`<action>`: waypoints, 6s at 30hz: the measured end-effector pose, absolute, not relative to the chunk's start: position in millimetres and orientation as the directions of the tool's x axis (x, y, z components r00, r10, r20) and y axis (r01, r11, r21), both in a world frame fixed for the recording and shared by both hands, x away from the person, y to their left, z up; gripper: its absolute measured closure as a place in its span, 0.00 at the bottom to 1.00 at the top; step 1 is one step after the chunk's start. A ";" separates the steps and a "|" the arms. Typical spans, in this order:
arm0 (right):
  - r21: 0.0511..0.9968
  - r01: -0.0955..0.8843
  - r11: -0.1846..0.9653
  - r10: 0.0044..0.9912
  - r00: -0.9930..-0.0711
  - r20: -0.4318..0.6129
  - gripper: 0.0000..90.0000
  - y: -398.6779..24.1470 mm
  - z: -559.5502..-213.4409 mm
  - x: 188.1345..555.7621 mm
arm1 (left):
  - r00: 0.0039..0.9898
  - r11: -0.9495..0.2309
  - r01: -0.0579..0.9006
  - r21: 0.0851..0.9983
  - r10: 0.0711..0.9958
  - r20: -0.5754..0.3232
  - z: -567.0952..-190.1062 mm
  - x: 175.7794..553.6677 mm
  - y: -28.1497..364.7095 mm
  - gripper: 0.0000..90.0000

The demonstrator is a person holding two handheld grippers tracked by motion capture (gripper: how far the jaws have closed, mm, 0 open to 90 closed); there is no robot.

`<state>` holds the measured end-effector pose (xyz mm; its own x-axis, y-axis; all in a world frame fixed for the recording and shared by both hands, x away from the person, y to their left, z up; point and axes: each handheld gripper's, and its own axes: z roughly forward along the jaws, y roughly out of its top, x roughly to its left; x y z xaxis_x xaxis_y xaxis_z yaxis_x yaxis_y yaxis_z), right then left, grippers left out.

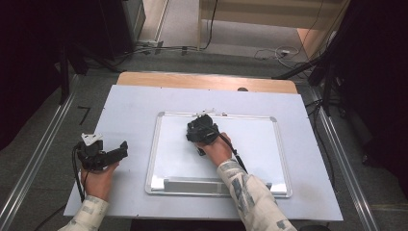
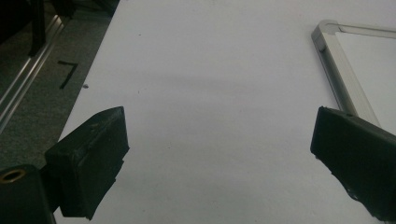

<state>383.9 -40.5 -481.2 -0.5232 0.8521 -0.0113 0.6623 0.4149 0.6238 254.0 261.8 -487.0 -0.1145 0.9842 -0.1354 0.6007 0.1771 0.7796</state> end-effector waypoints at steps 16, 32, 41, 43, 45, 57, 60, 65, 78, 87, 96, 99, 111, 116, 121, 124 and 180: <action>0.624 0.687 0.371 0.887 -0.461 -0.020 0.41 -44.5 -480.5 401.5 | -0.117 0.178 0.599 0.781 0.984 -0.134 -486.2 252.9 262.1 0.05; 0.627 0.698 0.344 0.901 -0.435 -0.011 0.41 -78.1 -480.4 400.2 | -0.120 0.178 0.602 0.779 0.984 -0.132 -487.2 252.1 262.7 0.05; 0.628 0.715 0.308 0.921 -0.390 -0.008 0.41 -117.0 -479.7 403.0 | -0.123 0.177 0.605 0.776 0.984 -0.129 -487.7 252.6 262.7 0.05; 0.628 0.719 0.297 0.927 -0.375 -0.008 0.41 -126.7 -479.5 403.9 | -0.127 0.181 0.605 0.775 0.983 -0.131 -488.0 252.9 262.6 0.05; 0.628 0.725 0.283 0.933 -0.359 -0.007 0.41 -136.9 -479.3 404.8 | -0.124 0.178 0.605 0.776 0.984 -0.129 -487.9 252.8 262.4 0.05; 0.629 0.740 0.237 0.953 -0.303 -0.003 0.41 -173.9 -478.6 406.0 | -0.126 0.178 0.606 0.775 0.984 -0.128 -488.3 253.3 261.7 0.05; 0.633 0.738 0.234 0.955 -0.297 -0.008 0.41 -177.1 -478.6 404.7 | -0.128 0.181 0.604 0.776 0.983 -0.130 -488.4 253.3 261.9 0.05; 0.636 0.734 0.239 0.955 -0.297 -0.016 0.41 -180.8 -478.3 402.2 | -0.129 0.181 0.604 0.776 0.983 -0.129 -488.4 253.2 262.3 0.05; 0.681 0.689 0.249 0.944 -0.329 -0.012 0.41 -191.3 -455.9 385.5 | -0.126 0.176 0.607 0.775 0.984 -0.125 -488.5 253.4 261.3 0.05; 0.696 0.682 0.224 0.943 -0.333 0.023 0.41 -211.9 -450.4 368.4 | -0.129 0.178 0.608 0.774 0.984 -0.126 -488.5 252.9 261.9 0.05; 0.710 0.674 0.205 0.948 -0.317 0.027 0.41 -228.4 -446.7 353.6 | -0.126 0.174 0.610 0.773 0.985 -0.122 -488.5 253.5 260.5 0.05; 0.710 0.674 0.205 0.949 -0.315 0.025 0.41 -231.7 -447.8 349.9 | -0.128 0.177 0.608 0.774 0.984 -0.124 -488.4 253.4 260.6 0.05; 0.722 0.667 0.187 0.953 -0.301 0.032 0.41 -246.6 -448.0 335.6 | -0.128 0.175 0.611 0.772 0.984 -0.122 -488.6 253.5 260.7 0.05; 0.726 0.667 0.168 0.957 -0.286 0.041 0.41 -254.5 -447.5 330.3 | -0.128 0.177 0.610 0.772 0.984 -0.125 -488.8 253.2 261.1 0.05; 0.723 0.673 0.158 0.962 -0.271 0.042 0.41 -263.7 -448.9 325.1 | -0.128 0.176 0.612 0.771 0.984 -0.122 -488.7 253.4 260.6 0.05; 0.725 0.673 0.149 0.964 -0.262 0.045 0.41 -267.6 -448.9 321.6 | -0.128 0.176 0.611 0.772 0.984 -0.123 -488.4 253.2 260.7 0.05; 0.649 0.756 0.083 0.991 -0.134 0.030 0.40 -271.5 -475.6 288.7 | -0.125 0.178 0.599 0.781 0.984 -0.129 -485.8 251.4 261.5 0.05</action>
<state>288.7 -271.5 -475.6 -0.1342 0.9905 0.0296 0.7563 0.0831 0.6489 251.4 261.5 -485.8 -0.1247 0.9838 -0.1290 0.5987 0.1783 0.7809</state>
